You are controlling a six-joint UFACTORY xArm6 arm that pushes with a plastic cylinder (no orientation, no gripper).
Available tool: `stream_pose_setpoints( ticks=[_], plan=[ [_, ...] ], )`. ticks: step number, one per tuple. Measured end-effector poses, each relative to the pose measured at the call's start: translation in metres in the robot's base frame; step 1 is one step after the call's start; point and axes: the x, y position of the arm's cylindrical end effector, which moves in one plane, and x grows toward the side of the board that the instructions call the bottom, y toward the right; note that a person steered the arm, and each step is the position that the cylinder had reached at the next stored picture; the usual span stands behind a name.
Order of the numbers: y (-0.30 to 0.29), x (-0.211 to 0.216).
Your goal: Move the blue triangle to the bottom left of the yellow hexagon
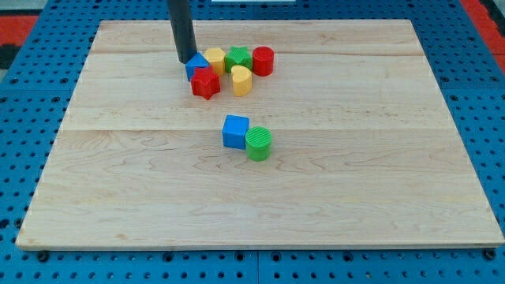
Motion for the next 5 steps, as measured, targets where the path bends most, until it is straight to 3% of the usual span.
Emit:
stream_pose_setpoints(
  ticks=[3,5],
  plan=[
    [0.004,0.003],
    [-0.001,-0.021]
  ],
)
